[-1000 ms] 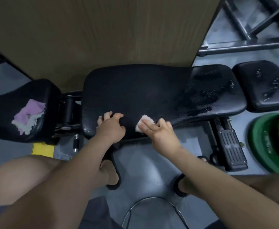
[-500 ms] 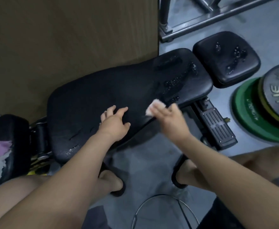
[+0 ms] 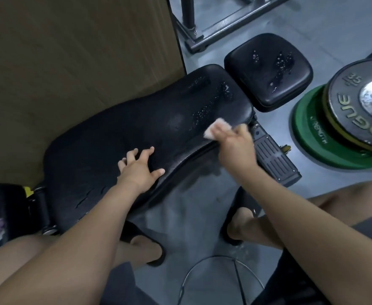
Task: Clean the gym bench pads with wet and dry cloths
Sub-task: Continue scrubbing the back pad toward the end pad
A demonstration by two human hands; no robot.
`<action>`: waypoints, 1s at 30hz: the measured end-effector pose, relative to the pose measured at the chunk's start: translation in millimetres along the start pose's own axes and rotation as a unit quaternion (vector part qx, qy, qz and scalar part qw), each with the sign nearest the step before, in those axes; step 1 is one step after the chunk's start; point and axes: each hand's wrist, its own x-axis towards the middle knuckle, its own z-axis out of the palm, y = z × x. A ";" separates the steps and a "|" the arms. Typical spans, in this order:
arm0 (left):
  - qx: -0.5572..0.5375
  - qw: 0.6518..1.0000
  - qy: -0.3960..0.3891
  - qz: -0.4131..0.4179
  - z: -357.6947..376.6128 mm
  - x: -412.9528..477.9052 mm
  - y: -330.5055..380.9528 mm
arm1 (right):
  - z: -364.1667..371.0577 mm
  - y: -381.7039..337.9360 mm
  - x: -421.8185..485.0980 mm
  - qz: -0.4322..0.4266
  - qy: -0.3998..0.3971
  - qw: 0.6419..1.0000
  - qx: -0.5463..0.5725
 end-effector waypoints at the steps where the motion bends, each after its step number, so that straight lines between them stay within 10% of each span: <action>1: 0.000 1.000 -0.001 -0.003 -0.1 -0.5 1.6 | -9.3 9.2 6.8 0.038 0.003 0.999 0.017; 7: -0.010 1.000 0.010 -0.014 2.1 -0.4 6.8 | 3.8 -10.2 -1.4 0.048 0.059 0.996 0.051; 13: 0.025 1.000 0.017 -0.006 4.5 -1.3 5.4 | 50.8 -78.4 -50.9 -0.077 -0.064 0.986 0.135; 20: 0.036 0.999 0.014 -0.002 3.2 -1.6 6.4 | 19.8 -62.2 -34.5 0.136 0.147 0.948 0.247; 30: 0.048 0.999 0.016 -0.003 6.6 3.3 1.9 | 31.2 -70.4 -50.2 0.370 0.108 0.827 0.409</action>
